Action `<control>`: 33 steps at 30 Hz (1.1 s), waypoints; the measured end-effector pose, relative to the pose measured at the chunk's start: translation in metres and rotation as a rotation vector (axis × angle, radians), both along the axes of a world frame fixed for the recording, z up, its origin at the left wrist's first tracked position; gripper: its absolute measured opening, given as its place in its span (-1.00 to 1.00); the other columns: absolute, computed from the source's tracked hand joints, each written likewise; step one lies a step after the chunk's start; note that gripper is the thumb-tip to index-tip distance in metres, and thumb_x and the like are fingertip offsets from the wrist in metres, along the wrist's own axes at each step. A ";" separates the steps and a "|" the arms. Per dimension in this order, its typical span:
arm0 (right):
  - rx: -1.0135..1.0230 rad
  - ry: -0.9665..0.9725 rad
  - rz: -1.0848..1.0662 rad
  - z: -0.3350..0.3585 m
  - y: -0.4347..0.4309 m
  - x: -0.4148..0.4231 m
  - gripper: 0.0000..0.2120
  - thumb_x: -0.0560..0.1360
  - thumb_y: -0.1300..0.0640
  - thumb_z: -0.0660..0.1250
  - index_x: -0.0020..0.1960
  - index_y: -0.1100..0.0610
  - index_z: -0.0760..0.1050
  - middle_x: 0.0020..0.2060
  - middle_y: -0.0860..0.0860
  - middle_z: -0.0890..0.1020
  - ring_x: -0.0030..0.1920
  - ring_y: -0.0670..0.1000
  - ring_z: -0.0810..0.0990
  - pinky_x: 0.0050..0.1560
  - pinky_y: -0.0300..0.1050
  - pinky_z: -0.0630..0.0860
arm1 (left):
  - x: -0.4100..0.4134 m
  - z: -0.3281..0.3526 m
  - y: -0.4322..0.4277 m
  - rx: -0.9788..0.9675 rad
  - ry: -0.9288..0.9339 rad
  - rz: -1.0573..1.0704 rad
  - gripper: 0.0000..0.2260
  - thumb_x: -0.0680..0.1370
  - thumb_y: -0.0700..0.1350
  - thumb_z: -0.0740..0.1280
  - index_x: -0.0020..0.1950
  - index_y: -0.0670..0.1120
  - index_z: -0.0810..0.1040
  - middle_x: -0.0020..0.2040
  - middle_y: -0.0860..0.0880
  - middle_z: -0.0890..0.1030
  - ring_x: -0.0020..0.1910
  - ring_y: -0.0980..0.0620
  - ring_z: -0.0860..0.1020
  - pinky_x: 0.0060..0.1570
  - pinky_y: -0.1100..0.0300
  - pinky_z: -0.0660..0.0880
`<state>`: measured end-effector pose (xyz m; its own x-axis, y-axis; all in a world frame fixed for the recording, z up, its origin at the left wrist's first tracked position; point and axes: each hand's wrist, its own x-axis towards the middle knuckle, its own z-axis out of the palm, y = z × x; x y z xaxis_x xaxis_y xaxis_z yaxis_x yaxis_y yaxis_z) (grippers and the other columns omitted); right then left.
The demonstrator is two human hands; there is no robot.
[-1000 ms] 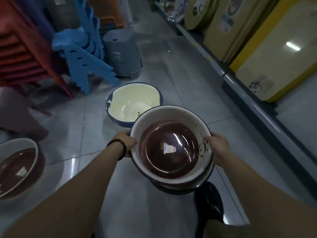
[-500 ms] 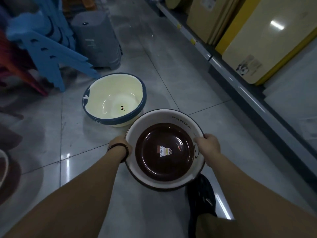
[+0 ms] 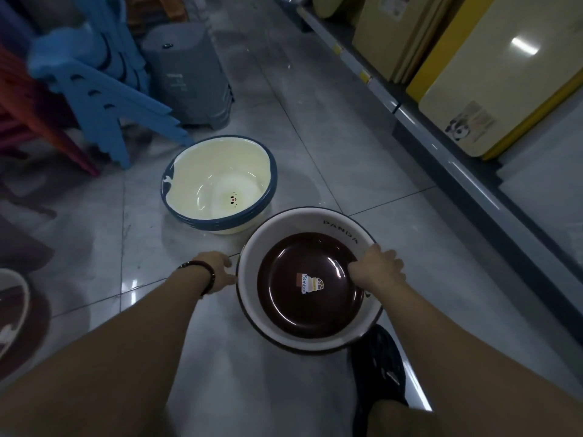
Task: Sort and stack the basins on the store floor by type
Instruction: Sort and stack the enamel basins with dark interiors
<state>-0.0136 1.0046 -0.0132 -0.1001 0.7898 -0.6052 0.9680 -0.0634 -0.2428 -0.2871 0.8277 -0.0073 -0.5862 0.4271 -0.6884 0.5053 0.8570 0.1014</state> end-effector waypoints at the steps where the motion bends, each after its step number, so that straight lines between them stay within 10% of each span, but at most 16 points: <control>1: 0.059 -0.001 0.066 0.008 -0.004 -0.007 -0.36 0.50 -0.05 0.40 0.51 0.16 0.38 0.46 0.25 0.38 0.45 0.29 0.36 0.43 0.20 0.41 | -0.006 0.007 -0.005 -0.022 0.073 -0.109 -0.45 0.59 0.14 0.41 0.53 -0.02 0.43 0.43 -0.13 0.51 0.32 -0.13 0.55 0.25 -0.02 0.56; 6: 0.037 0.260 0.225 0.035 -0.041 -0.084 -0.66 0.35 -0.05 0.27 -0.02 0.12 0.66 -0.04 0.14 0.70 0.07 0.24 0.65 0.09 0.07 0.65 | -0.021 0.055 -0.061 -0.051 0.200 -0.345 -0.57 0.63 0.19 0.29 0.46 0.09 0.47 0.44 -0.04 0.51 0.34 -0.06 0.52 0.31 0.04 0.49; 14: -0.093 0.546 0.685 0.076 -0.206 -0.223 -0.72 0.64 -0.03 0.35 0.24 0.09 0.64 0.14 0.07 0.70 0.17 0.15 0.66 0.11 -0.04 0.56 | -0.064 0.113 -0.264 -0.176 0.238 -0.135 -0.58 0.60 0.21 0.33 0.44 0.13 0.48 0.38 0.01 0.55 0.32 -0.05 0.54 0.31 0.03 0.51; 24: -0.008 0.261 1.391 0.023 -0.371 -0.338 -0.56 0.68 -0.10 0.23 0.46 0.11 0.44 0.37 0.16 0.52 0.33 0.20 0.53 0.30 0.07 0.53 | -0.134 0.129 -0.447 -0.108 0.189 0.270 -0.54 0.63 0.17 0.33 0.47 0.02 0.49 0.44 -0.02 0.50 0.40 -0.05 0.48 0.36 0.11 0.42; 33: -0.125 0.154 1.405 -0.038 -0.467 -0.474 -0.48 0.68 -0.08 0.26 0.51 0.20 0.40 0.44 0.23 0.51 0.41 0.24 0.51 0.37 0.04 0.49 | -0.156 0.114 -0.501 0.061 0.148 0.395 -0.55 0.62 0.23 0.30 0.48 0.15 0.44 0.45 0.04 0.47 0.33 0.02 0.53 0.29 0.14 0.48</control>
